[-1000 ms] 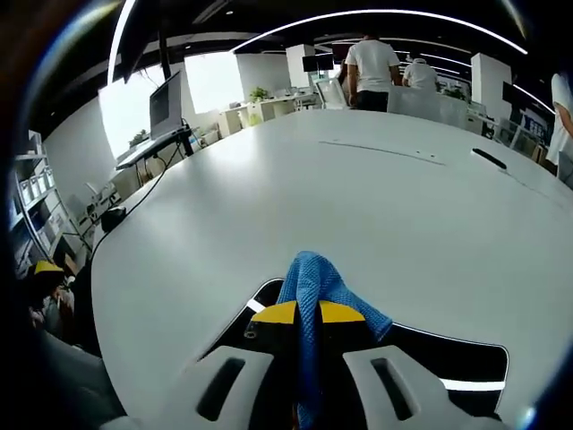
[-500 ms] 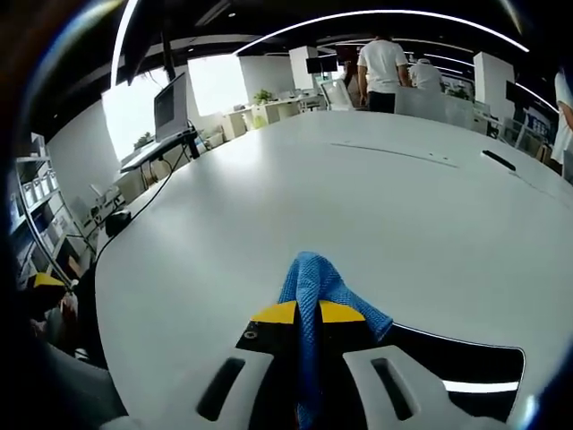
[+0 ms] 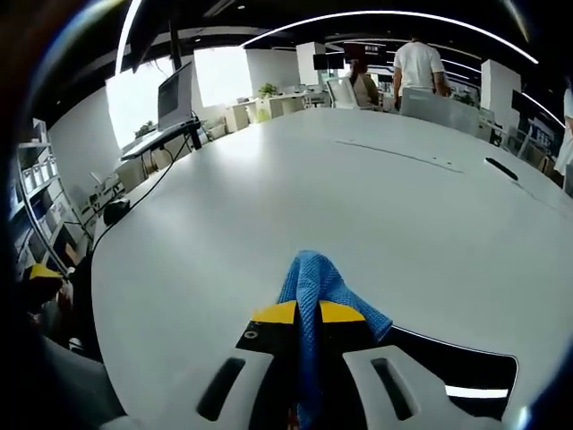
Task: Wipe the mirror surface with the cleaning cloth until all visible marks leave the cleaned area.
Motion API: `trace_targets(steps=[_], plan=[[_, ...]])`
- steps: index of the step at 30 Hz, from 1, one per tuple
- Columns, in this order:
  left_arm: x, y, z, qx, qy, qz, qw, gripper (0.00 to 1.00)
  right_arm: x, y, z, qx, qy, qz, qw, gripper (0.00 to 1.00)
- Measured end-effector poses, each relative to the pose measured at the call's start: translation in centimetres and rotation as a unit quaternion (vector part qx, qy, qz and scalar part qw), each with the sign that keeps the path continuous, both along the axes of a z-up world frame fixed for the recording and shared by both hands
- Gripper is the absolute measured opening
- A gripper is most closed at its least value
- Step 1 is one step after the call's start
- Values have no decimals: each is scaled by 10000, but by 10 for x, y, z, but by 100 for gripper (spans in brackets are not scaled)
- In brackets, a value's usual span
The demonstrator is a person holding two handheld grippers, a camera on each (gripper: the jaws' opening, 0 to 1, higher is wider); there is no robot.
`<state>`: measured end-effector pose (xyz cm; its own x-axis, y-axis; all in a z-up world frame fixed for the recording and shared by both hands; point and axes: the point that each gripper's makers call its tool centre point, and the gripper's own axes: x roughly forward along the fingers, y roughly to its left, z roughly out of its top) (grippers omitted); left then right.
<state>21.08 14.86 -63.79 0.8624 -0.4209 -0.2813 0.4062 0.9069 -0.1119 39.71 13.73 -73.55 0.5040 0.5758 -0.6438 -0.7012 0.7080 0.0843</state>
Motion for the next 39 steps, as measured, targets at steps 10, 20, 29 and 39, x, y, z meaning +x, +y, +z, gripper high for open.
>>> trace_targets(steps=[10, 20, 29, 39], plan=[[-1, -1, 0, -4, 15, -14, 10000, 99, -5, 0, 0, -128, -39, 192, 9997, 1], [-1, -1, 1, -9, 16, -26, 10000, 99, -12, -2, 0, -92, 44, 273, 9996, 1], [-1, -1, 0, -6, 24, -22, 10000, 99, -26, -2, 1, -101, 50, 344, 9993, 1], [-1, -2, 0, -16, 13, -30, 10000, 99, -38, -5, -1, -41, 79, 379, 9992, 1]])
